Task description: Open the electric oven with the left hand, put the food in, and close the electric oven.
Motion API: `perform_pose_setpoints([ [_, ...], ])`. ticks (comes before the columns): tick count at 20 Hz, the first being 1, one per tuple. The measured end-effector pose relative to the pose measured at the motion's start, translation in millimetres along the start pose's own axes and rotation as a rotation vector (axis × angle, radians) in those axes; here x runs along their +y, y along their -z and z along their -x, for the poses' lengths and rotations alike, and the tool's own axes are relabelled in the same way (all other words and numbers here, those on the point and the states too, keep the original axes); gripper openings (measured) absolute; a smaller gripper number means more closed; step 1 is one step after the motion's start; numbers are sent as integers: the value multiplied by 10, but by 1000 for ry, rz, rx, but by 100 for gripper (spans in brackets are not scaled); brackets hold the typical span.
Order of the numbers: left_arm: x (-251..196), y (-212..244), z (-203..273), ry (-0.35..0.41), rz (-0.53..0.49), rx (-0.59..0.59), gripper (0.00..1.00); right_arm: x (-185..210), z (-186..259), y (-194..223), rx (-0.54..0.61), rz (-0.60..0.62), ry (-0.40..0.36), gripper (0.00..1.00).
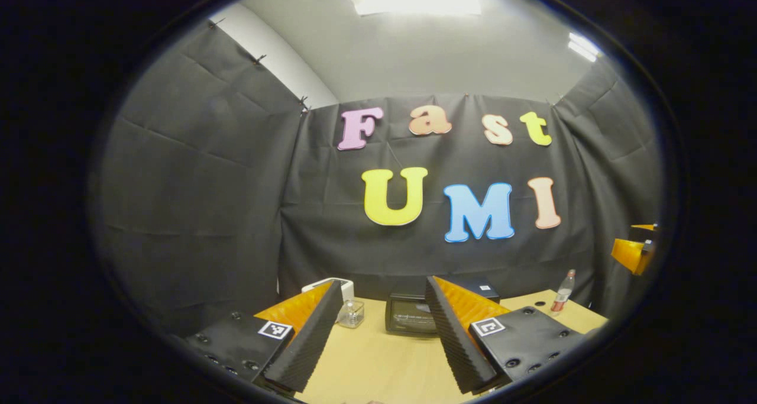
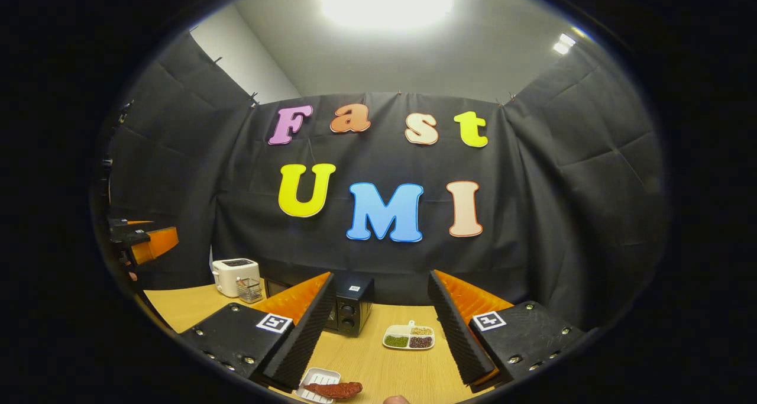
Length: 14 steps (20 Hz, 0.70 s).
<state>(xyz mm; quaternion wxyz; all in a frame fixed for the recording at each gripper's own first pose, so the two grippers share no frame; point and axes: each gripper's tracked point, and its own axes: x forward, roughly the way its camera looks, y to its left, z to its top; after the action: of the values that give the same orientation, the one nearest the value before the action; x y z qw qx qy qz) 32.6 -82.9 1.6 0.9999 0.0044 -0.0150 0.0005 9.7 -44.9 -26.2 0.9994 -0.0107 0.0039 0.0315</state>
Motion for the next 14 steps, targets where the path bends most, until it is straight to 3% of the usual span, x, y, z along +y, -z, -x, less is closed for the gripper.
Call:
perform_pose_setpoints([
  [6,-342,79,-394,31,-19,-5,98,-98,-55,151,22,-35,-49,95],
  [12,-774,371,-1153,156,-24,14,98,-270,-197,230,48,-63,22,95],
  [13,-827,419,-1320,173,-20,14,90,-286,-224,236,57,-74,41,95],
  [14,-890,484,-1463,190,-9,13,94,-259,-240,224,54,-90,51,95],
])
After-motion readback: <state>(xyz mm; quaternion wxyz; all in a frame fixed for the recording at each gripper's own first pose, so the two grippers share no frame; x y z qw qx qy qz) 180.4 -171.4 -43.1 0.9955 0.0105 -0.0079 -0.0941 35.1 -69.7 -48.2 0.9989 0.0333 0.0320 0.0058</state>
